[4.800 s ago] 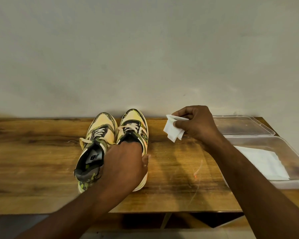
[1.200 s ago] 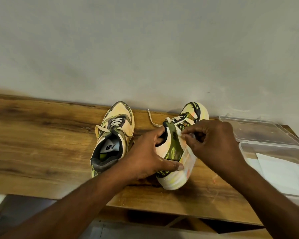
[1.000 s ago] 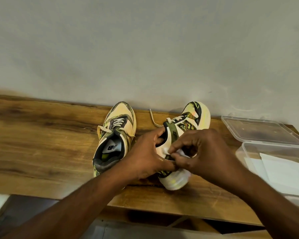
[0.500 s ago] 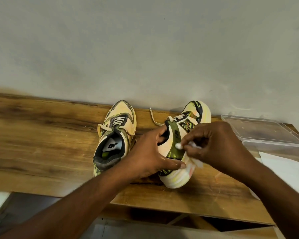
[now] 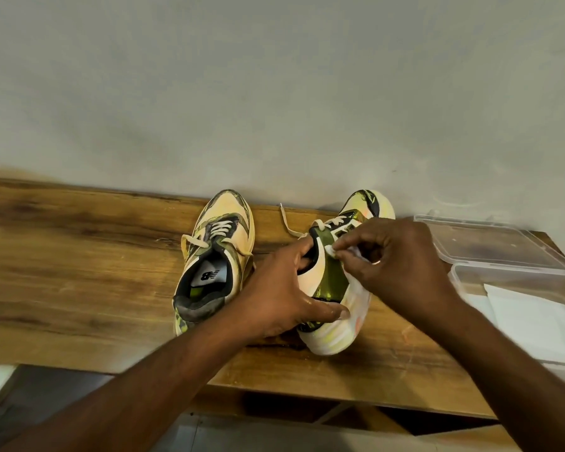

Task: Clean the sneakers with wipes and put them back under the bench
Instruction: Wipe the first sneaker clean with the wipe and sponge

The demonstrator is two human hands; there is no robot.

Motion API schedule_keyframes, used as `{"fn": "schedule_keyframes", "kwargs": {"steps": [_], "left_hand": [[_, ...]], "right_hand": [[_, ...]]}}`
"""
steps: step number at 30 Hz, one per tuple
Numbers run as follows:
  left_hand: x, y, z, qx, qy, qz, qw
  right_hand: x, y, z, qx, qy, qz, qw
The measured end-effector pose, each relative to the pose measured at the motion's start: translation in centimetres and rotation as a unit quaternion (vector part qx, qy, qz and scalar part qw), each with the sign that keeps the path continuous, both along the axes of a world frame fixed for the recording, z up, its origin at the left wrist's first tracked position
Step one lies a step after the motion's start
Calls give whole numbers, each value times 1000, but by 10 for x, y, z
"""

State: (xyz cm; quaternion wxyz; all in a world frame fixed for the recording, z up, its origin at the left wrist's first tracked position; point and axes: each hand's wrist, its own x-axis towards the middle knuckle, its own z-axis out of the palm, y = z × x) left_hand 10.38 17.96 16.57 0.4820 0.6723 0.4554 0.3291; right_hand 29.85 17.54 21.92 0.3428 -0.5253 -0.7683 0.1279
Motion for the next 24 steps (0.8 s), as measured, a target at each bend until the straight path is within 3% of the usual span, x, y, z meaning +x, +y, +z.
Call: {"fn": "schedule_keyframes", "kwargs": {"steps": [4, 6, 10, 13, 16, 18, 22, 24], "left_hand": [[-2, -1, 3, 21, 17, -3, 1000], [0, -2, 3, 20, 20, -5, 1000], [3, -2, 2, 15, 20, 5, 1000], [0, -1, 2, 18, 22, 3, 1000], [-1, -1, 3, 35, 32, 1, 999], [3, -1, 2, 39, 39, 0, 998], [8, -3, 0, 37, 39, 2, 999], [6, -2, 0, 37, 34, 3, 999]], "right_hand": [[-10, -14, 9, -100, -10, 155, 983], [0, -7, 10, -100, -17, 130, 986], [0, 2, 1, 8, -26, 13, 1000], [-10, -5, 1, -8, -4, 65, 998], [-5, -10, 13, -108, -15, 168, 980], [5, -4, 15, -109, -44, 139, 983], [5, 1, 5, 13, -38, 37, 999], [-3, -2, 3, 20, -22, 43, 999]]}}
